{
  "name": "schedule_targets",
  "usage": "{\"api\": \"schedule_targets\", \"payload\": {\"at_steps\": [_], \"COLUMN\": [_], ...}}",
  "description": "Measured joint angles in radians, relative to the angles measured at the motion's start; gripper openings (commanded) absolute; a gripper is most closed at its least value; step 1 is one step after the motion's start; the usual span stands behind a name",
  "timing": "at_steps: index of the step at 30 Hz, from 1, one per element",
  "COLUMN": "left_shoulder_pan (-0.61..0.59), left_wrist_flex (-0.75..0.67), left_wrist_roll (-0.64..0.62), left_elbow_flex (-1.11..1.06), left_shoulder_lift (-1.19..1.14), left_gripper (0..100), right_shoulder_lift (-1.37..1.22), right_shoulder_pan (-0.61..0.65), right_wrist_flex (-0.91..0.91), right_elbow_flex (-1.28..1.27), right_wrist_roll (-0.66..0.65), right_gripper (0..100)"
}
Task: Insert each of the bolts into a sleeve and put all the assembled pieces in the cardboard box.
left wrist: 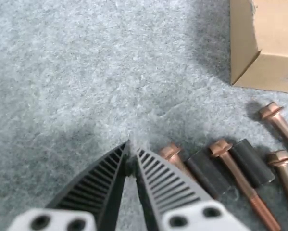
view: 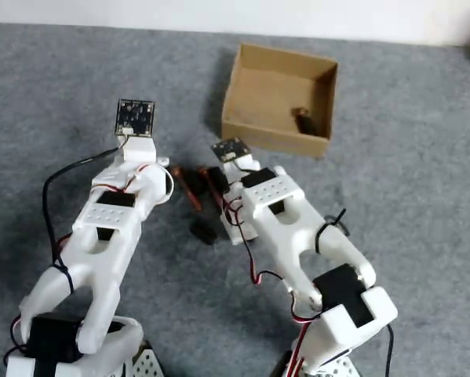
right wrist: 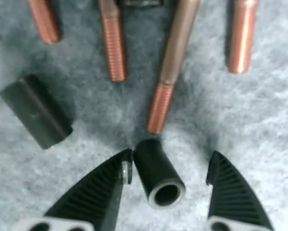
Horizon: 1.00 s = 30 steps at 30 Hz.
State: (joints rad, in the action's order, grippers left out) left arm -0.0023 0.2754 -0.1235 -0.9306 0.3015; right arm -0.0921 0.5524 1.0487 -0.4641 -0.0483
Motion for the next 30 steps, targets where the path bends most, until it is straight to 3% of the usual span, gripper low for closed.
{"api": "schedule_targets", "payload": {"at_steps": [16, 23, 30], "left_shoulder_pan": [0.000, 0.000, 0.000], "left_wrist_flex": [0.000, 0.000, 0.000], "left_wrist_roll": [0.000, 0.000, 0.000], "left_elbow_flex": [0.000, 0.000, 0.000], "left_shoulder_lift": [0.000, 0.000, 0.000], "left_gripper": [1, 1, 1], "right_shoulder_lift": [0.000, -0.009, -0.002], "right_shoulder_pan": [-0.064, -0.064, -0.072], "right_wrist_flex": [0.080, -0.006, -0.098], "right_elbow_flex": [0.000, -0.012, -0.075], "right_wrist_roll": [-0.003, -0.003, -0.002], "right_gripper": [23.5, 15.1, 14.9]}}
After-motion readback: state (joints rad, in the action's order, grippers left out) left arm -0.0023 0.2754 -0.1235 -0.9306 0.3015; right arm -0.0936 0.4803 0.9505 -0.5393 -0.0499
